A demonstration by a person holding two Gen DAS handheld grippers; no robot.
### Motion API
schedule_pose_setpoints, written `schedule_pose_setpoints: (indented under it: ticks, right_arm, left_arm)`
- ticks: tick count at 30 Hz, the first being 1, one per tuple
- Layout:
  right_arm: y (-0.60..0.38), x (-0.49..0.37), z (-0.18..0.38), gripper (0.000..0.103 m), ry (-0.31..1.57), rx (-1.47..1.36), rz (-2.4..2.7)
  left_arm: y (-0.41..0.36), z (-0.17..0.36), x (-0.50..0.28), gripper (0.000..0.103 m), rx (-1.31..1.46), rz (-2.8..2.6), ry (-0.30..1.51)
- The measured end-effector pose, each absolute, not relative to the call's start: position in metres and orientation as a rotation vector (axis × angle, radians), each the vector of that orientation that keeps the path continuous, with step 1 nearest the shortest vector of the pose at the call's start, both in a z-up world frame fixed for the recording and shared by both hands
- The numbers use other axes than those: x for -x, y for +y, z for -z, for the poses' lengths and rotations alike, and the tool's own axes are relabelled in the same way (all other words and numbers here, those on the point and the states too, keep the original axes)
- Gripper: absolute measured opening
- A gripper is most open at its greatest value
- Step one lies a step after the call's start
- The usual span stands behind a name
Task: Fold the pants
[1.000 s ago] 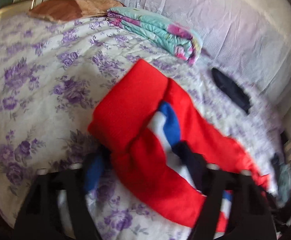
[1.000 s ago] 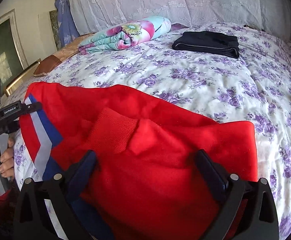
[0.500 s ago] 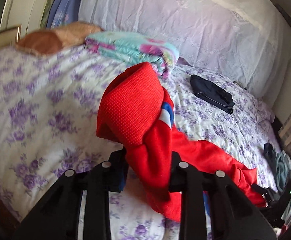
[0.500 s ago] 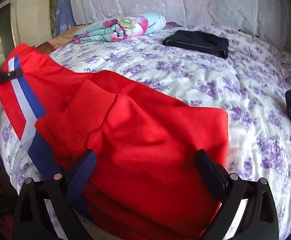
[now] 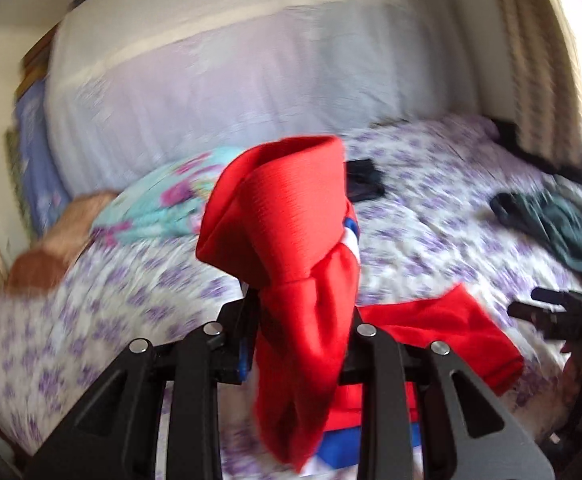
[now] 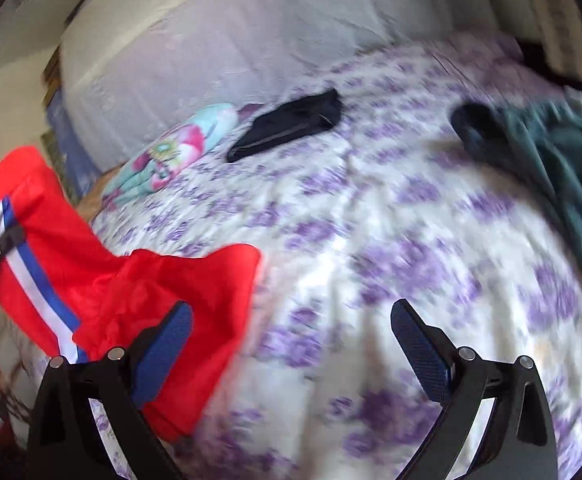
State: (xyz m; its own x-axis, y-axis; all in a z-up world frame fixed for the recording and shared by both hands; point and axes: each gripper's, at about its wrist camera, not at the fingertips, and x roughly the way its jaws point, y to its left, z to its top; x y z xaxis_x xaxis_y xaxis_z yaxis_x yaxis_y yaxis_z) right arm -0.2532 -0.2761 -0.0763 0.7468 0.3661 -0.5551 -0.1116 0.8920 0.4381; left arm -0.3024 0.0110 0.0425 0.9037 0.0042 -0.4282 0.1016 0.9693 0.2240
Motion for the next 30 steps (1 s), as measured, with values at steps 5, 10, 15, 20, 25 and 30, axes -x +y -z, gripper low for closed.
schedule_pose_setpoints:
  ticks: [5, 10, 15, 20, 25, 30]
  right_arm:
    - [-0.287, 0.25, 0.082, 0.1, 0.666, -0.474, -0.306]
    - [-0.283, 0.248, 0.083, 0.1, 0.664, -0.479, -0.32]
    - [-0.29, 0.254, 0.082, 0.1, 0.657, -0.509, -0.326]
    - [-0.29, 0.254, 0.082, 0.1, 0.658, -0.502, -0.325]
    - [-0.289, 0.253, 0.082, 0.1, 0.656, -0.504, -0.324]
    - [-0.288, 0.253, 0.083, 0.1, 0.662, -0.493, -0.319]
  left_arm:
    - [-0.052, -0.01, 0.296, 0.025, -0.356, 0.152, 0.495]
    - [-0.087, 0.031, 0.282, 0.025, -0.445, 0.184, 0.613]
    - [-0.095, 0.042, 0.297, 0.057, -0.502, 0.213, 0.615]
    - [-0.089, 0.013, 0.322, 0.093, -0.443, 0.277, 0.518]
    - [-0.067, -0.018, 0.33, 0.094, -0.382, 0.221, 0.433]
    - [-0.017, -0.021, 0.284, 0.093, -0.161, 0.167, 0.579]
